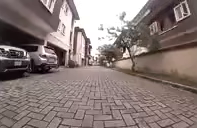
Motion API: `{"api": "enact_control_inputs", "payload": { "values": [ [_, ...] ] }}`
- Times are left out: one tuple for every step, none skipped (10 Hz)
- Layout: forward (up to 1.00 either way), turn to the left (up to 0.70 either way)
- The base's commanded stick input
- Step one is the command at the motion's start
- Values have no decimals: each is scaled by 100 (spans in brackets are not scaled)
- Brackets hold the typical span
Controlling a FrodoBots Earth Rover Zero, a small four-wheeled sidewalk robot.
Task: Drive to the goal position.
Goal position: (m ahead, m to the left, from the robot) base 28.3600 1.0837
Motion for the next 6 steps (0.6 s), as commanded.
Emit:
{"api": "enact_control_inputs", "payload": {
  "values": [
    [70,0],
    [70,0],
    [70,0],
    [70,0],
    [70,0],
    [70,0]
  ]
}}
